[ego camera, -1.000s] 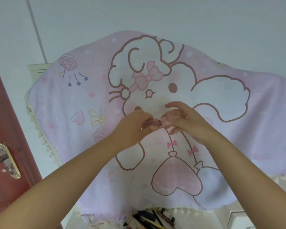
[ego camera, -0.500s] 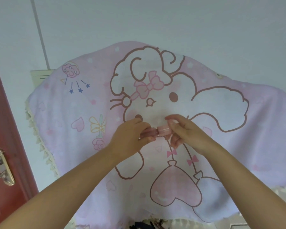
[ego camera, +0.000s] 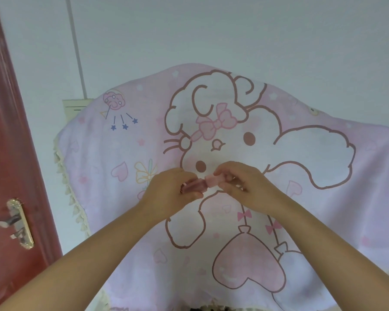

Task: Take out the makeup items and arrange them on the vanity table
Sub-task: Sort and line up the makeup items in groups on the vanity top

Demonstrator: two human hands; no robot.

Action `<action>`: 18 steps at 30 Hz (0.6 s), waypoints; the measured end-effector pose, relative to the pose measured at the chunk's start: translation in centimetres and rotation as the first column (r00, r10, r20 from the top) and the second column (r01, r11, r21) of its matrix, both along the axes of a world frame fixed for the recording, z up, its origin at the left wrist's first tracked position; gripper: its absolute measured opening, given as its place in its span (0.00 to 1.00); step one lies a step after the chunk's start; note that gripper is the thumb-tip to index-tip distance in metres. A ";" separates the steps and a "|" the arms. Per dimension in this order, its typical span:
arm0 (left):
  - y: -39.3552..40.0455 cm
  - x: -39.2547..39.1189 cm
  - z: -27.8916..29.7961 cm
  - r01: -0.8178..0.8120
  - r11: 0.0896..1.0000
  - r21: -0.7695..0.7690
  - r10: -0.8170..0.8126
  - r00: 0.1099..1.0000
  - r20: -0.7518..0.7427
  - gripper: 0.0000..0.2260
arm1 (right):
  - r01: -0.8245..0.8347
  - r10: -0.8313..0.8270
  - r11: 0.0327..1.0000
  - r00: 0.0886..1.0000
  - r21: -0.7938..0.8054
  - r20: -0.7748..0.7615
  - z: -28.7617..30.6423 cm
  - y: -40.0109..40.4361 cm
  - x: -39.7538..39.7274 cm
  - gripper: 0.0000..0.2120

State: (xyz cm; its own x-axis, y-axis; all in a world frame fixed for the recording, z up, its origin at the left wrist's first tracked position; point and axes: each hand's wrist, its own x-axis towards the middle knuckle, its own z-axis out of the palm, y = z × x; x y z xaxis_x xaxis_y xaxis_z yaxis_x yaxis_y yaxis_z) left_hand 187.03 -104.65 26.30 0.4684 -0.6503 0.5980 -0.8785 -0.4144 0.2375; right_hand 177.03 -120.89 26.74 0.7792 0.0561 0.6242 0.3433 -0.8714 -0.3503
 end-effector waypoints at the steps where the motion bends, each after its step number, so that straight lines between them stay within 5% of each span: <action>1: 0.2 0.0 0.1 0.006 1.000 -0.003 -0.006 0.999 -0.034 0.09 | -0.028 0.028 1.000 0.999 -0.012 0.021 -0.1 0.2 0.2 0.08; 6: 0.7 0.0 0.2 -0.023 1.000 0.001 0.023 1.000 -0.010 0.09 | 0.017 0.039 0.932 0.988 0.362 -0.146 0.1 1.3 1.2 0.08; 10: 0.9 0.4 -0.1 -0.060 0.996 0.073 0.053 0.994 0.096 0.10 | 0.011 0.051 0.955 0.978 0.296 -0.202 -0.3 1.0 1.9 0.10; 13: 1.0 0.7 0.0 -0.049 0.997 0.063 0.047 0.998 0.035 0.09 | -0.101 0.140 0.965 0.979 0.243 -0.151 -0.6 0.4 1.8 0.09; 16: 0.9 0.7 -0.5 -0.036 0.997 0.068 0.036 0.999 0.008 0.08 | -0.156 0.231 0.914 0.959 0.375 -0.164 -1.1 0.1 1.9 0.17; 18: 0.8 0.6 -1.0 -0.037 0.996 0.077 0.038 0.999 -0.005 0.08 | -0.101 0.235 0.879 0.942 0.467 -0.240 -1.3 0.3 2.2 0.15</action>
